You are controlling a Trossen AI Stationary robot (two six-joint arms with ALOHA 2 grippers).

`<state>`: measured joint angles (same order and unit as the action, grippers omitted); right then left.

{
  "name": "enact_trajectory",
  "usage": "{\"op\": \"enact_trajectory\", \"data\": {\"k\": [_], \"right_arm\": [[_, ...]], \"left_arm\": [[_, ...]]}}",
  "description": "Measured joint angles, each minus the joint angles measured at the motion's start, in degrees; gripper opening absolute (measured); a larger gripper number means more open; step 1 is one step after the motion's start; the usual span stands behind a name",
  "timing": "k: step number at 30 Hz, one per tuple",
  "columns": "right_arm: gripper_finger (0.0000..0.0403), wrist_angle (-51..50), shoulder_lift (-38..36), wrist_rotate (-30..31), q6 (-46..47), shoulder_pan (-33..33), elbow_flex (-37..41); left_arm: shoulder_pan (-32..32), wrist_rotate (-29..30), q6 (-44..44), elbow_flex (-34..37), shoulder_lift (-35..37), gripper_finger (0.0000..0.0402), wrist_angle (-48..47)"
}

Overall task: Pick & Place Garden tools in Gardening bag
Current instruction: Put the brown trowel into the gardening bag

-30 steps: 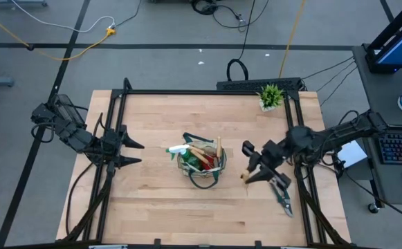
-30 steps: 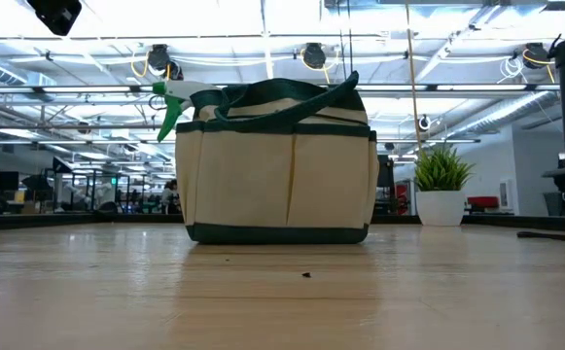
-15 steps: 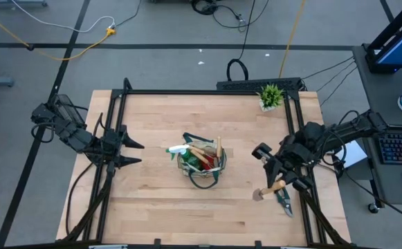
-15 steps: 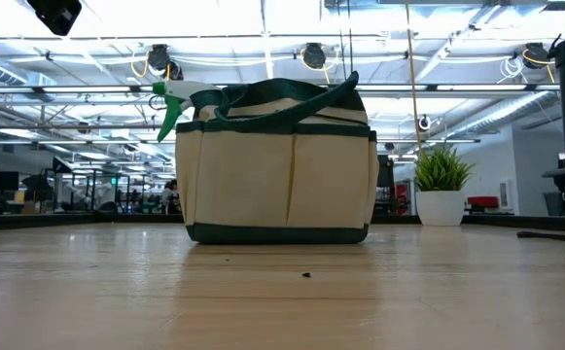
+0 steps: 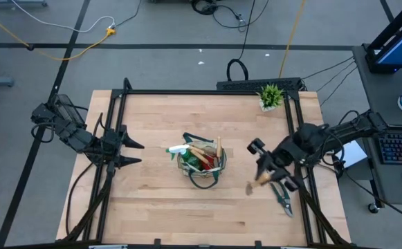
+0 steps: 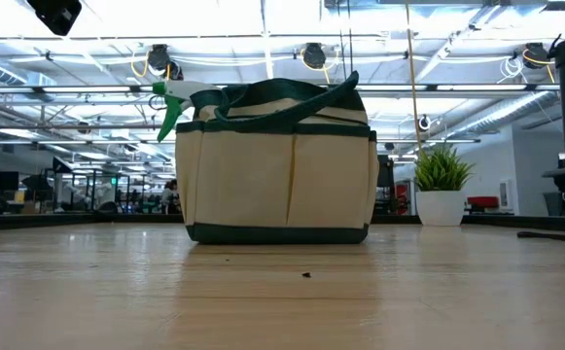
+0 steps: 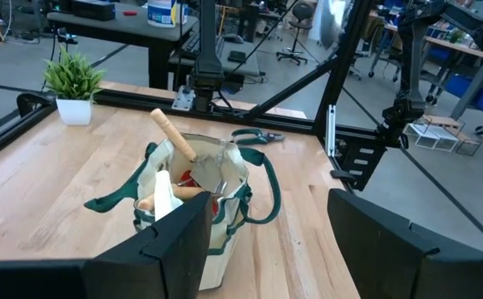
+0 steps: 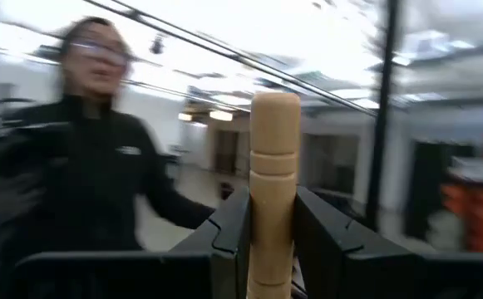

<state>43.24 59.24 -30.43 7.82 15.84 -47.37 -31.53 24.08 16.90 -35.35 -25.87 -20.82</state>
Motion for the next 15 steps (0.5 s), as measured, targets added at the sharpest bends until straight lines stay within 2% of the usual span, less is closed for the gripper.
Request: {"op": "enact_trajectory", "data": {"k": [7, 15], "right_arm": [[0.006, -7.5, 0.3, 20.1, -0.2, 0.0, 0.0], [0.006, -8.5, 4.2, 43.4, -1.2, 0.0, 0.0]], "left_arm": [[0.0, 0.0, -0.3, 0.0, 0.0, 0.0244, 0.0], [0.0, 0.0, -0.3, 0.0, 0.0, 0.0244, 0.0]]}}
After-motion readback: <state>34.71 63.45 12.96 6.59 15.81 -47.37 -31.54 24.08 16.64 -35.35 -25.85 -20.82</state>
